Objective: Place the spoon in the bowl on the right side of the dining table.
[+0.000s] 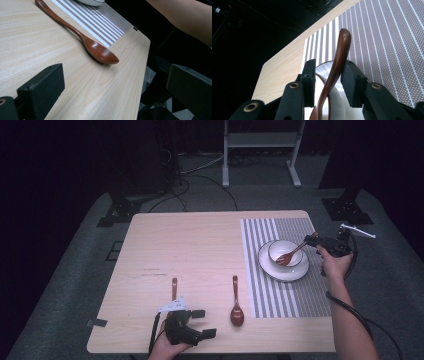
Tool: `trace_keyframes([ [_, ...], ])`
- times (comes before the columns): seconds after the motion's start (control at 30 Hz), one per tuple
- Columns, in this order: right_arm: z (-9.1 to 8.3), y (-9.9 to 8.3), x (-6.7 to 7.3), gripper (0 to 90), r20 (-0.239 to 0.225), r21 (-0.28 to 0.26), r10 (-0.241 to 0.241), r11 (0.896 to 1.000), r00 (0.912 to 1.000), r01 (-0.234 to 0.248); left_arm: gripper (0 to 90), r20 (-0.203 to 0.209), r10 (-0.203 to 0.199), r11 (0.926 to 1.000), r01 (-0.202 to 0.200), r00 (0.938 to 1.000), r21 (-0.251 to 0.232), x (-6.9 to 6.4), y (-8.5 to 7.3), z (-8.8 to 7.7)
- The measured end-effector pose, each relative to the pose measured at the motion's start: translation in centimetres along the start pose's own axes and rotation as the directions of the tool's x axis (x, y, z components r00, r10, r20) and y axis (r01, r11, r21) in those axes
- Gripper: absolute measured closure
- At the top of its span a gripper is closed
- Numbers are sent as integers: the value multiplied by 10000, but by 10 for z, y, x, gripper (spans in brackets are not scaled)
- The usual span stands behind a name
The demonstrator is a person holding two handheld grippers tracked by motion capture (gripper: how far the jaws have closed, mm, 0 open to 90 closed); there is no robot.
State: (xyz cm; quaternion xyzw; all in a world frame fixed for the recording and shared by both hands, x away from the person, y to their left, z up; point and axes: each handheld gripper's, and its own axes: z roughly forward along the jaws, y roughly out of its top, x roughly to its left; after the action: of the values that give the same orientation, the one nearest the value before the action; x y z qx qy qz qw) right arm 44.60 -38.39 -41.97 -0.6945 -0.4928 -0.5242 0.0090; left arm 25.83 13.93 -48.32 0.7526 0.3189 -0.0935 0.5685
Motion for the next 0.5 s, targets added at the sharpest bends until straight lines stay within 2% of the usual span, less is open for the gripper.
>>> trace_keyframes([
  [0.3,0,-10,2,585,101,415,-595,9974,9982,590,3,-23,-13,10000,12,10000,-34,1,0,-1],
  [0.5,-1,-19,4,534,-65,738,-784,9942,9969,787,3,-61,25,10000,-25,10000,-70,0,-1,-2],
])
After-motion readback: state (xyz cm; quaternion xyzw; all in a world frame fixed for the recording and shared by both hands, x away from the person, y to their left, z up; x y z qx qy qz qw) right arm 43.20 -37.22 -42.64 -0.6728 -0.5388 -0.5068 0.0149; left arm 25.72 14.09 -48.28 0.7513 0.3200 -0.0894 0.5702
